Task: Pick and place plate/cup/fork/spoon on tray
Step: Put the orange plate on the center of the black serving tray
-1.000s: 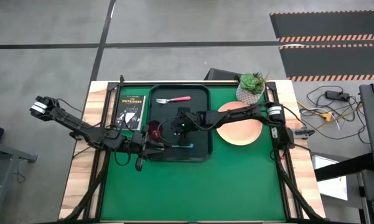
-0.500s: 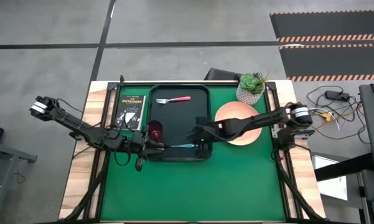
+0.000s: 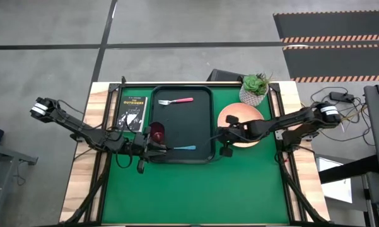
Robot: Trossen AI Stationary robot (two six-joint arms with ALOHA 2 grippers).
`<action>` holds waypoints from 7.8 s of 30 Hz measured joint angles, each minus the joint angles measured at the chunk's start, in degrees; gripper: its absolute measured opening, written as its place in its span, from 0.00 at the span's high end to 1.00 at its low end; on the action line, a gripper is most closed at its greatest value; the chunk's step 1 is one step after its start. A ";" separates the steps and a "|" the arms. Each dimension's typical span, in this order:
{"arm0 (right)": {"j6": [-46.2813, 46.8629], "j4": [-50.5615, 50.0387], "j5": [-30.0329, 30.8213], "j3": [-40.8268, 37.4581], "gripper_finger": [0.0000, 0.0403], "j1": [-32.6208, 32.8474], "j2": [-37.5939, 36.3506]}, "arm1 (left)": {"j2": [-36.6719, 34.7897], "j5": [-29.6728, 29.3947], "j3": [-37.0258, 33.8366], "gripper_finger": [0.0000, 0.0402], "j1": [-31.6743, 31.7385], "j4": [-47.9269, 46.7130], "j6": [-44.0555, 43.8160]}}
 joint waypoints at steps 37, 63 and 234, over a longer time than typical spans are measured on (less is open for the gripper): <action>17.90 1.35 -0.04 -7.90 0.56 2.71 -1.22 | 0.40 0.01 0.00 0.79 0.00 -0.02 -0.29; 19.51 1.96 2.94 -9.53 0.96 6.33 3.95 | 0.59 0.01 -0.02 0.79 -0.02 -0.05 -1.08; -16.78 14.55 -15.98 14.42 0.98 -16.10 17.63 | 1.36 -1.00 -0.04 0.79 0.11 0.44 0.29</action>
